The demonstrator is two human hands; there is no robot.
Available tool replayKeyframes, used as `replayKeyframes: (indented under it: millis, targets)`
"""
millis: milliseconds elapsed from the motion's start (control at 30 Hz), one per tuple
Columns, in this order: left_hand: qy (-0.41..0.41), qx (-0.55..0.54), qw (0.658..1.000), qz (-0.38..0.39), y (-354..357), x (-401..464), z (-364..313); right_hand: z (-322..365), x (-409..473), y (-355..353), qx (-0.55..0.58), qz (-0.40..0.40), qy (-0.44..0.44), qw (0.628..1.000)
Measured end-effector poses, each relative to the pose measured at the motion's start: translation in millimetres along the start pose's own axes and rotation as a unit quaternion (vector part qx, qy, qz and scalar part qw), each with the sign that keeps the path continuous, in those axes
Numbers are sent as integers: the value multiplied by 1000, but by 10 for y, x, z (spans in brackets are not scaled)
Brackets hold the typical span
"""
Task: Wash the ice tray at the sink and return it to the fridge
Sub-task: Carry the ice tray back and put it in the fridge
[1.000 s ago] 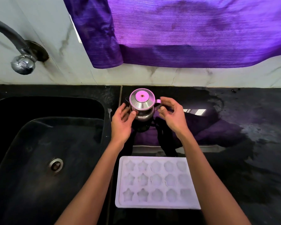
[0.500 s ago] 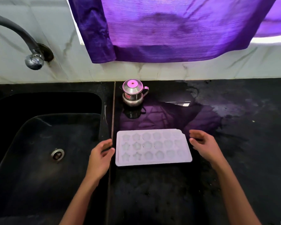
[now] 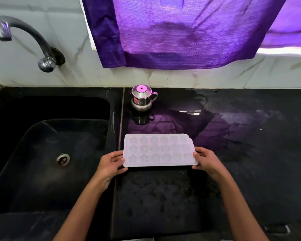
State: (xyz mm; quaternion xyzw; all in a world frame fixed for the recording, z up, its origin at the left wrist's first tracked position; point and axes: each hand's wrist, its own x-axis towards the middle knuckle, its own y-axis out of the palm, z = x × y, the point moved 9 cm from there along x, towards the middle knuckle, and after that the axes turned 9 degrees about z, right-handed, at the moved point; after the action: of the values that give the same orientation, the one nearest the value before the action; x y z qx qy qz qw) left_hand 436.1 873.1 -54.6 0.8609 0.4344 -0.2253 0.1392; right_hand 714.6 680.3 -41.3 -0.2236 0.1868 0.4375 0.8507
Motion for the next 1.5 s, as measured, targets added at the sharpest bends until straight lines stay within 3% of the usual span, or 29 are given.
replayKeyframes:
  millis: [300, 533, 867, 1200, 1500]
  targets:
    - [-18, -10, 1000, -23, 12, -50, -13, -27, 19, 24, 8, 14, 21, 1000]
    - [-5, -24, 999, -48, -113, -233, 7, 104, -82, 121, 1, 44, -15, 999]
    - [57, -93, 985, -136, -701, -968, 79, 584, -179, 760, -43, 167, -75, 982]
    - [92, -196, 926, -310, -1611, -2269, 819, 849, -475, 2396, -127, 359, -111, 918]
    - [97, -279, 826, -481, -2163, -3922, 1751, 711, -1455, 4246, -224, 529, -119, 810]
